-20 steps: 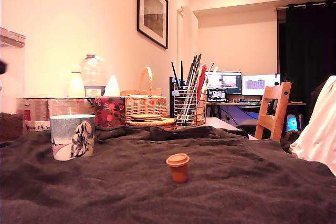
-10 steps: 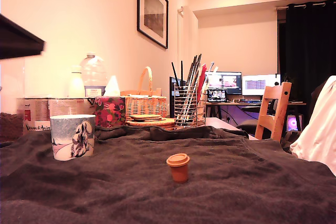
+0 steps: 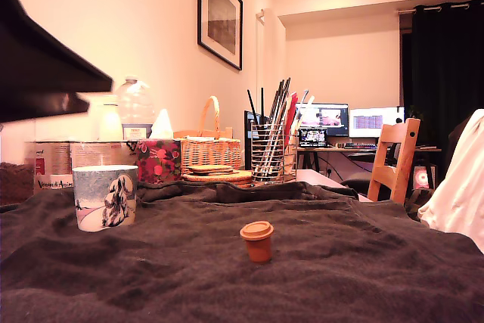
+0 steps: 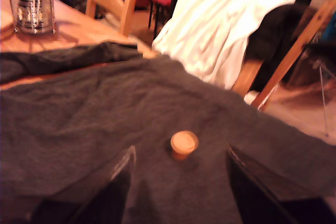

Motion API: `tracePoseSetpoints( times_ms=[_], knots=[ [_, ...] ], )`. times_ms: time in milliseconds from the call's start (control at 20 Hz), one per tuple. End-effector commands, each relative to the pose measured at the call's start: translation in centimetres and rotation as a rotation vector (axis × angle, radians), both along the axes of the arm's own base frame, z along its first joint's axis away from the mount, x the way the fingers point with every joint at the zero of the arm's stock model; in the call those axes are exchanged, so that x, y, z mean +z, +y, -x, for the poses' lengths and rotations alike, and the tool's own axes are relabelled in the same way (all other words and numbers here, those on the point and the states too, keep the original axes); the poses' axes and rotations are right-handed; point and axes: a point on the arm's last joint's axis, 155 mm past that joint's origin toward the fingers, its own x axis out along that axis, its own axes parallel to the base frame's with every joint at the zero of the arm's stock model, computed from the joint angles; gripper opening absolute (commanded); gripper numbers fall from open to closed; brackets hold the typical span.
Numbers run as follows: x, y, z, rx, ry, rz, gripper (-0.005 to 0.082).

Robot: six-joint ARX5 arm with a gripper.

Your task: Pick up the coffee capsules on the table and drop them inside the coffee cup

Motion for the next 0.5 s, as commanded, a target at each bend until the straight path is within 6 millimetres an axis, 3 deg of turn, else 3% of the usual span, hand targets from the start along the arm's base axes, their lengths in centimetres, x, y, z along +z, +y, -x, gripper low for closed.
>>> tracePoseSetpoints(
  times_ms=[0, 450],
  knots=[
    [-0.8, -0.2, 0.1, -0.01, -0.009, -0.022, 0.0498],
    [-2.7, -1.6, -0.5, -0.043, -0.004, -0.063, 0.0498]
  ],
)
